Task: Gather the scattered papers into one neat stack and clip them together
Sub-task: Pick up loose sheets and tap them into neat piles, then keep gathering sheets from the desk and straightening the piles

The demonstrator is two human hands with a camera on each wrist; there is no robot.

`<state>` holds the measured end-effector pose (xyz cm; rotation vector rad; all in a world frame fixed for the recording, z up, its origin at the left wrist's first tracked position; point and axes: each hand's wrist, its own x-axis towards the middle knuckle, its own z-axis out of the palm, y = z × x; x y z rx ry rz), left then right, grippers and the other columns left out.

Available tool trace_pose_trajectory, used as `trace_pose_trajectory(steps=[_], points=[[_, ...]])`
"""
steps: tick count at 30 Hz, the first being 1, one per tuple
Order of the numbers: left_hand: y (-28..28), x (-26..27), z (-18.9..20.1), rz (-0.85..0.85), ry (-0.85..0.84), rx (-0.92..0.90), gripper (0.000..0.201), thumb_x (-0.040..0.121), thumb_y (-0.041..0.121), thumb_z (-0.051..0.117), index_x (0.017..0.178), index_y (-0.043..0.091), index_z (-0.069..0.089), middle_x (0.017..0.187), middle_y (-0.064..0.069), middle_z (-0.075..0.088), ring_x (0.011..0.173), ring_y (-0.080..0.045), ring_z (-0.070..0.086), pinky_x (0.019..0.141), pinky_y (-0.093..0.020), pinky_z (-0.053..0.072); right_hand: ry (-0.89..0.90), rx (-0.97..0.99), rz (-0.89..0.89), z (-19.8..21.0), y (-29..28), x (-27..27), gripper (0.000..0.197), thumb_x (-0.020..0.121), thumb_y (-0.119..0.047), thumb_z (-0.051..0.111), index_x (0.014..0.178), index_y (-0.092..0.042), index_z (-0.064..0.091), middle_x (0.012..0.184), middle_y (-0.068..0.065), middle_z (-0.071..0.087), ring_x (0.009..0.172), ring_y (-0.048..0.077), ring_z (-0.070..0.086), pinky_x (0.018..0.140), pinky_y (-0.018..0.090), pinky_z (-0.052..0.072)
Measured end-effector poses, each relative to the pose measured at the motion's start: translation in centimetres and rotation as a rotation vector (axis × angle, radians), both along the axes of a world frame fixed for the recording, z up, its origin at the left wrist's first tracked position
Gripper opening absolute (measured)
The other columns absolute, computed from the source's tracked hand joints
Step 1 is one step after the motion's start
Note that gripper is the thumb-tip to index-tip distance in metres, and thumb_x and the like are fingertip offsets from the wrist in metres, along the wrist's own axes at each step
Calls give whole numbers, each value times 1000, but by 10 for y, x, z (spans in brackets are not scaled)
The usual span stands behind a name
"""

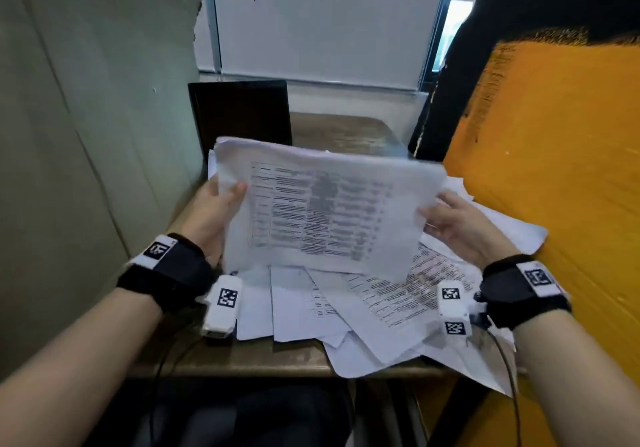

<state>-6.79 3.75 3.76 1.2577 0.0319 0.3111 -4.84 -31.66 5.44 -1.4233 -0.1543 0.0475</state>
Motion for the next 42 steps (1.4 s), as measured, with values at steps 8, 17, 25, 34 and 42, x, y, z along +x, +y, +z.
trace_pose_trajectory(steps=[8,17,25,34,42], points=[[-7,-9,39,154,-372,171,22,72,16,65,92,26,64,81,15,69,77,1,63,73,-20,51,-337,-10,-40,47,18,2,34,74,4,72,107,-7,68,99,7,73,92,20,69,76,32,57],[28,24,-11,-154,58,443,48,67,37,83,109,19,69,105,2,74,100,-19,68,85,-35,54,-241,-260,-165,-4,33,4,13,88,-19,68,101,-13,70,103,8,74,94,21,71,85,37,57],[10,29,-13,43,411,147,85,62,76,67,130,28,50,135,-11,52,125,-28,50,90,-35,45,26,103,-393,-19,61,7,7,92,-14,63,96,-8,63,87,3,71,74,9,69,69,31,58],[-27,6,-12,4,200,69,30,94,-6,48,122,4,47,116,-12,62,86,-18,65,60,-26,58,333,146,-33,-47,64,-14,23,92,-5,59,114,-1,59,110,12,70,86,22,70,58,26,58],[2,-22,10,-191,205,374,41,90,-5,55,126,10,42,93,-9,71,76,-20,70,70,-38,60,299,-179,253,-17,82,-26,12,92,-2,59,102,-4,64,85,9,73,68,18,70,63,29,59]])
